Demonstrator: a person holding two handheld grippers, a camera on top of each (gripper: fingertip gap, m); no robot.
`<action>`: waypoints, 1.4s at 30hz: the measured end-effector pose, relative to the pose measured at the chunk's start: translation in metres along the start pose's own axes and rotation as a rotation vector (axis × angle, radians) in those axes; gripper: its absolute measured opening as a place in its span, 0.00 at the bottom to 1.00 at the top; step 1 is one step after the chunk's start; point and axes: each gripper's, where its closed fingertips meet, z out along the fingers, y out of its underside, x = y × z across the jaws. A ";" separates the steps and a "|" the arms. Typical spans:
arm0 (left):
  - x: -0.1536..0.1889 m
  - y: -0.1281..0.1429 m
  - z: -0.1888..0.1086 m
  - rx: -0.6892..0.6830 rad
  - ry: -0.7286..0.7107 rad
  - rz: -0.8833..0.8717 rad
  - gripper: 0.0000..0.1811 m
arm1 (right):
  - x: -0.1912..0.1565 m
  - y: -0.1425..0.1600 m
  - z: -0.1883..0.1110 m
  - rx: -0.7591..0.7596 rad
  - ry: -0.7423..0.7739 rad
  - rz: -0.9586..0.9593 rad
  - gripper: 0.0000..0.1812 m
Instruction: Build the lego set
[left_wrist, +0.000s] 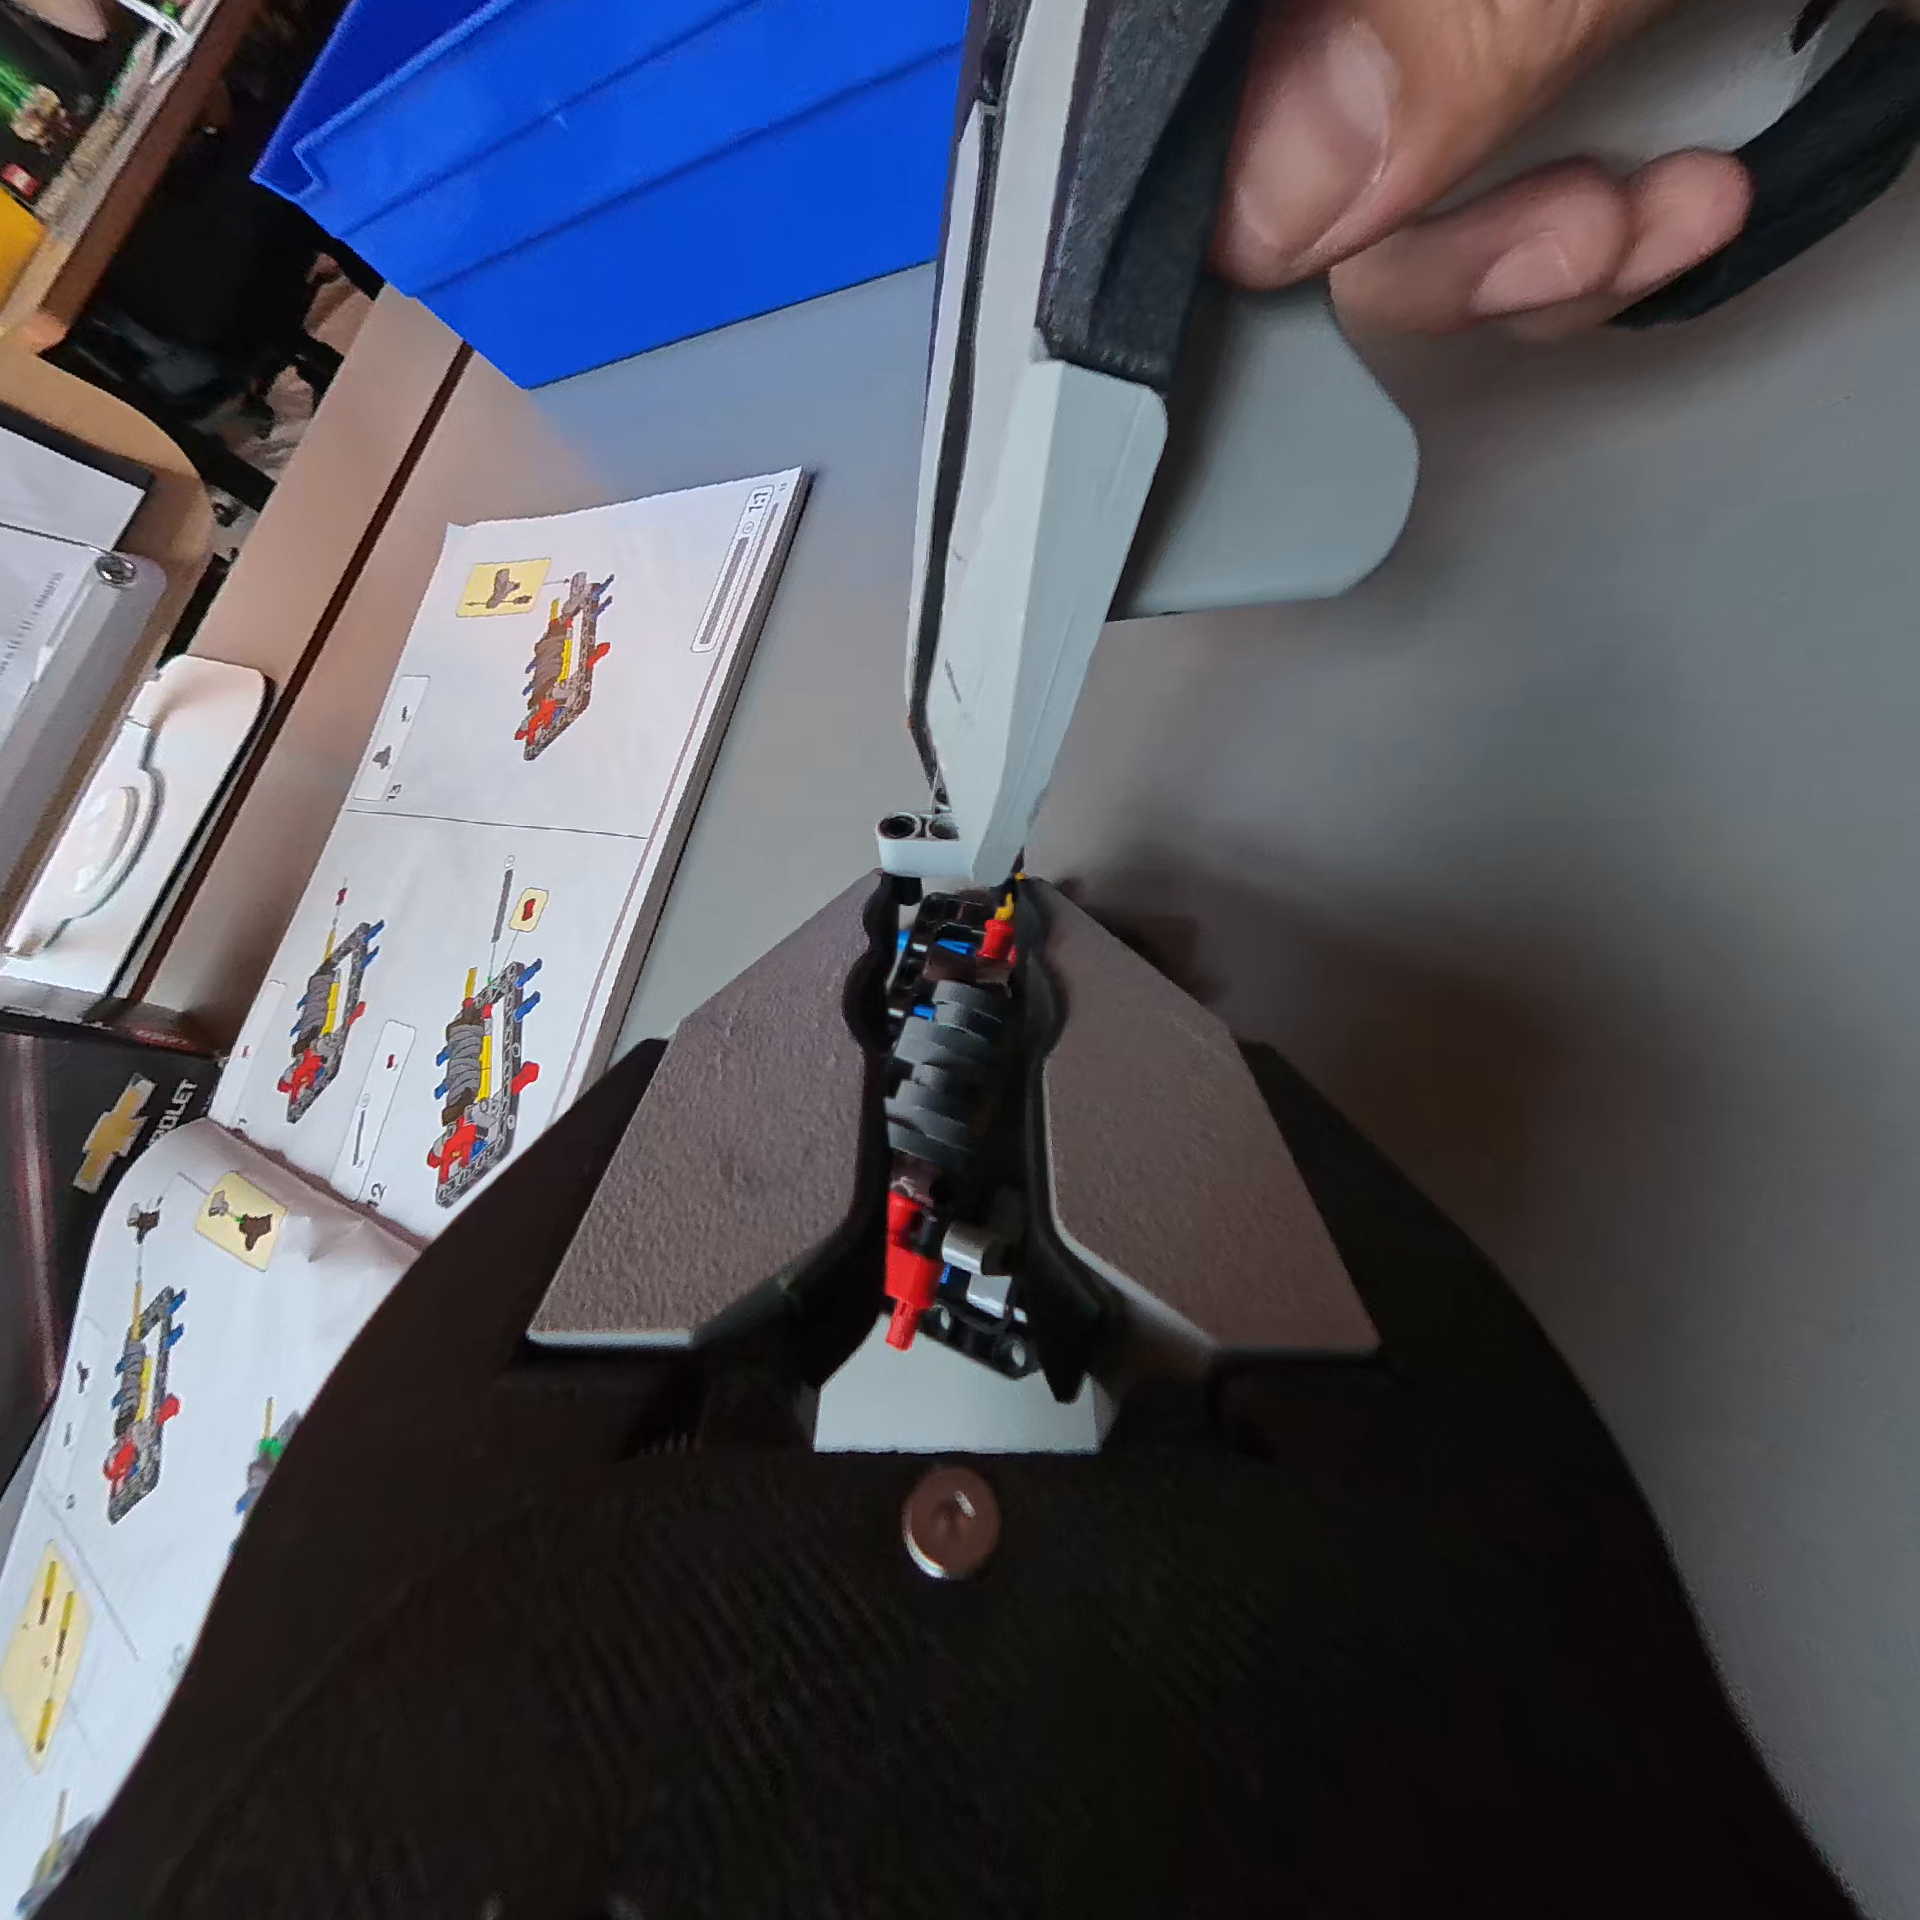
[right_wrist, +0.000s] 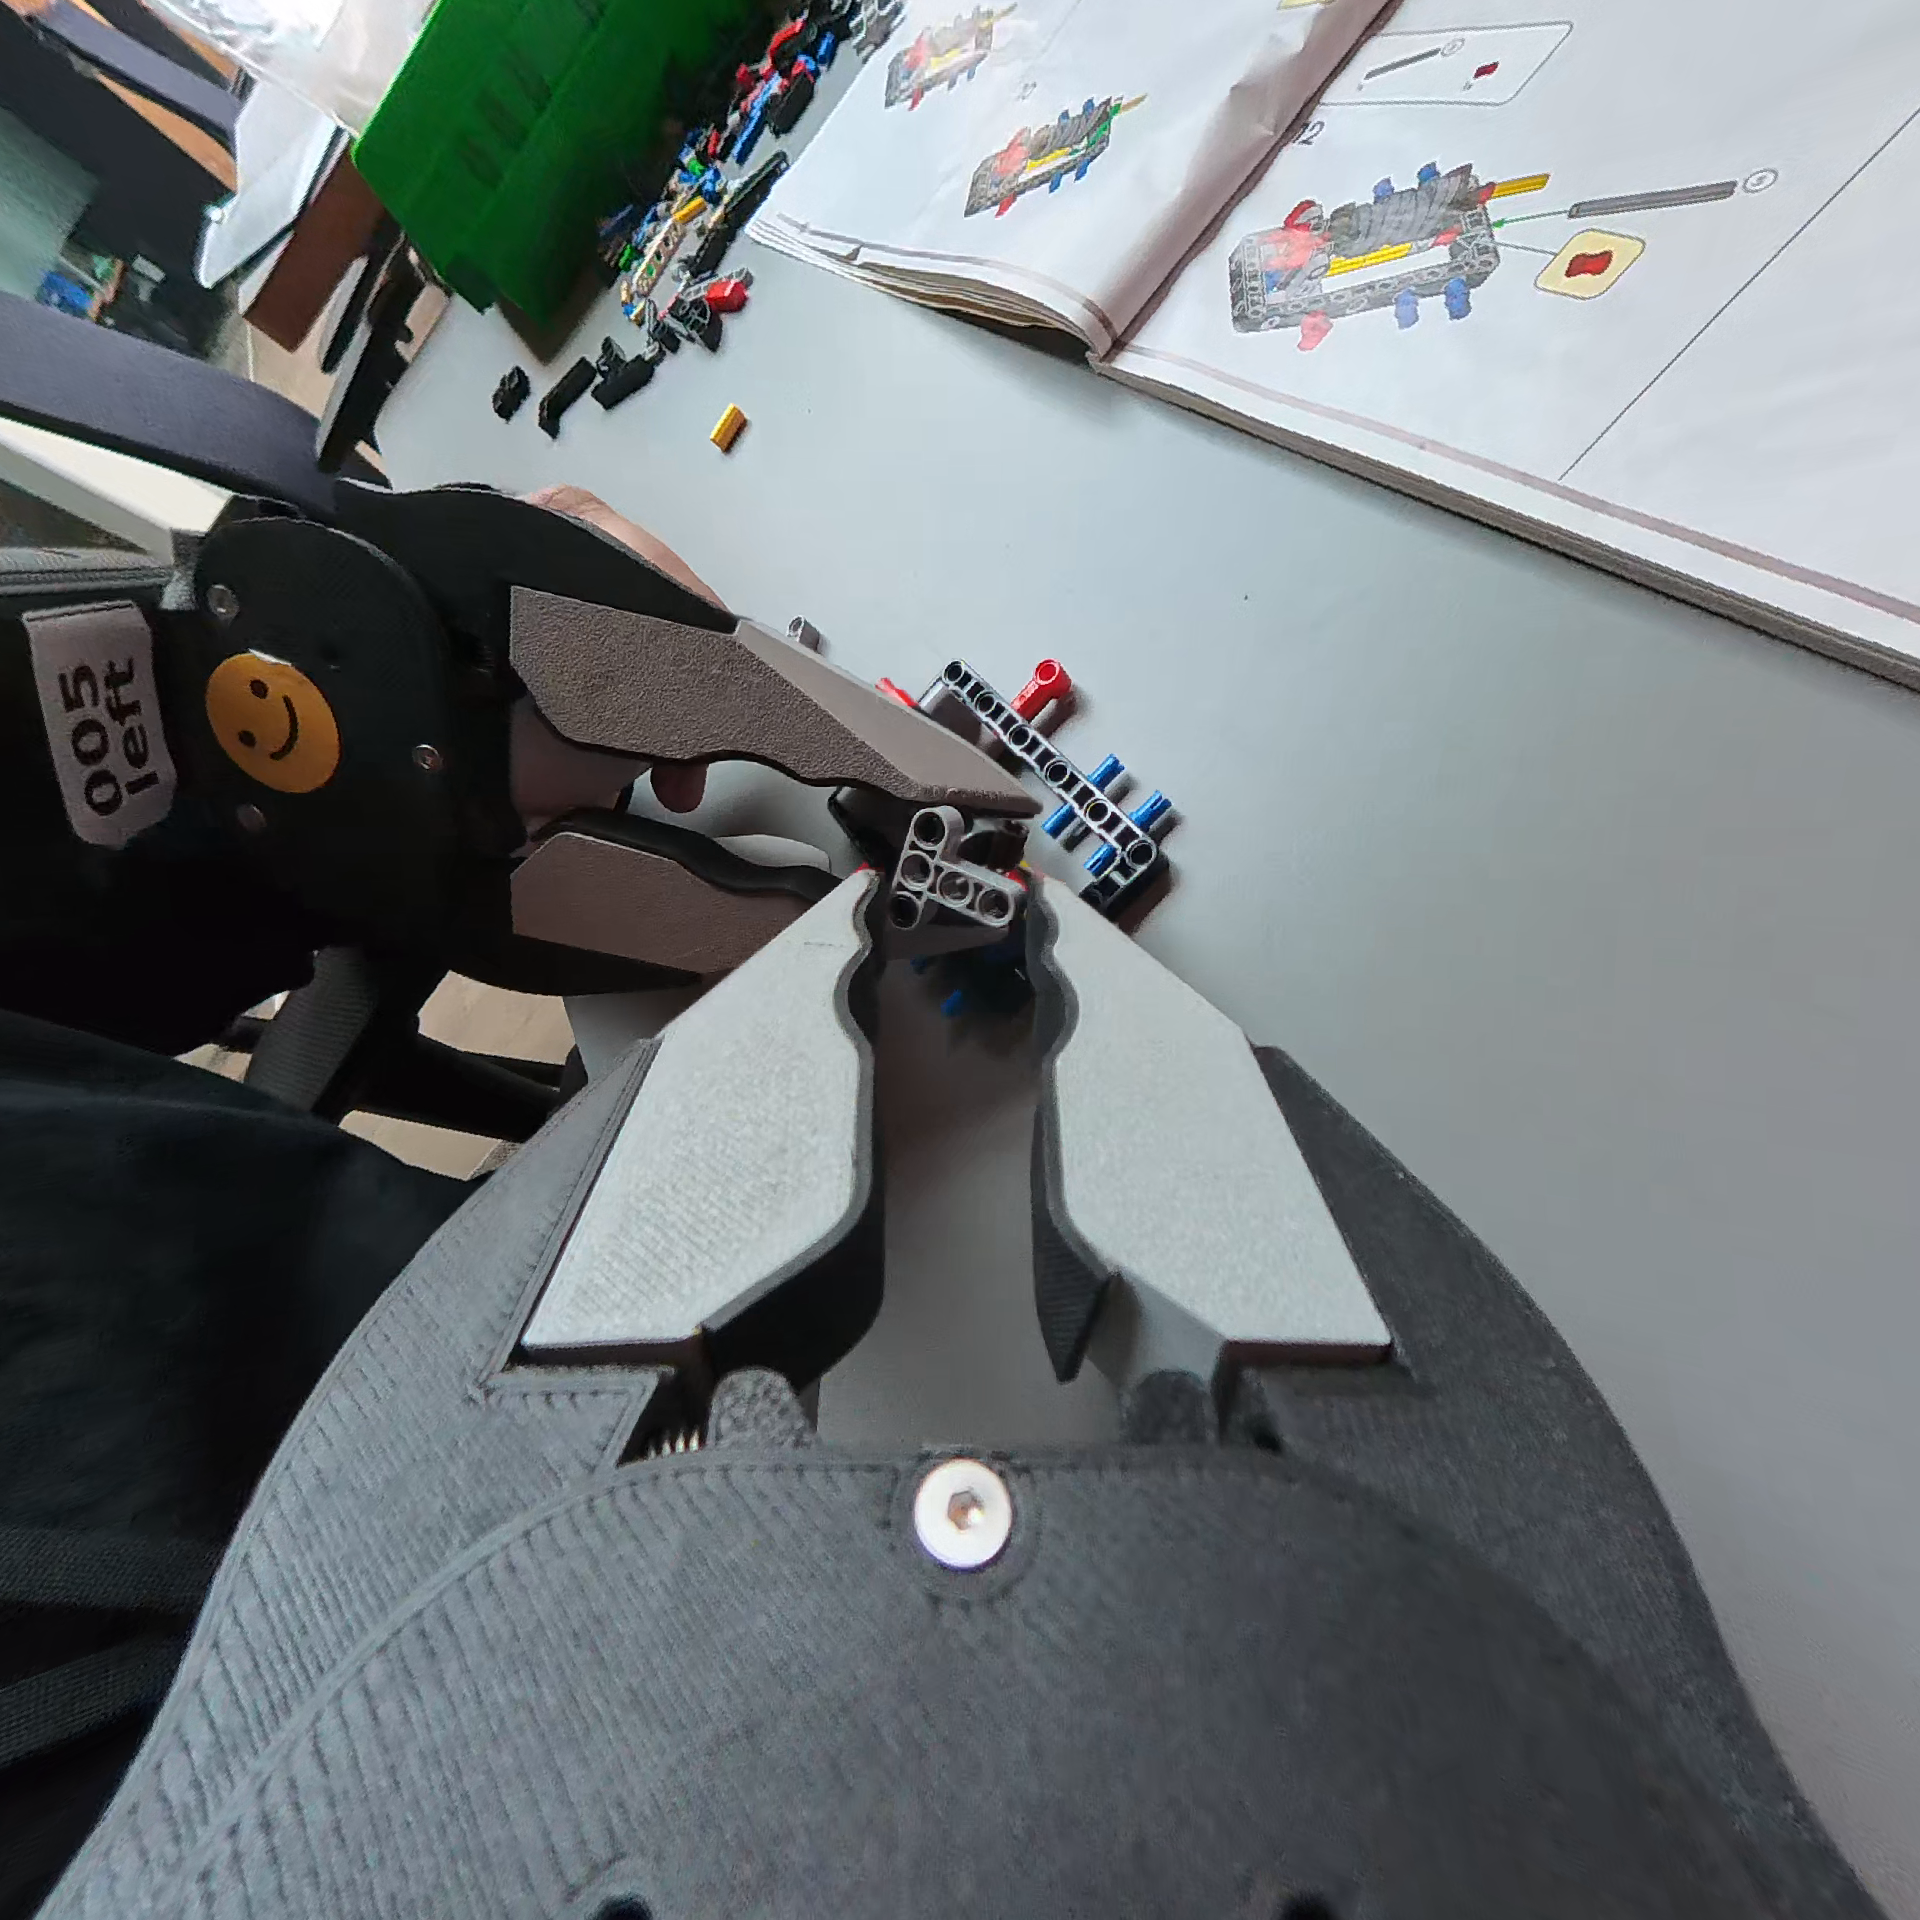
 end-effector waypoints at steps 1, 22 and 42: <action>-0.001 0.001 0.000 -0.009 -0.008 0.007 0.11 | 0.001 -0.001 0.001 0.007 0.007 -0.001 0.13; -0.001 0.010 -0.024 -0.044 0.258 -0.152 0.33 | 0.021 0.009 -0.013 0.033 0.011 0.003 0.12; -0.002 0.057 -0.030 -0.210 0.316 -0.306 0.27 | 0.053 0.033 -0.050 -0.054 0.028 -0.022 0.12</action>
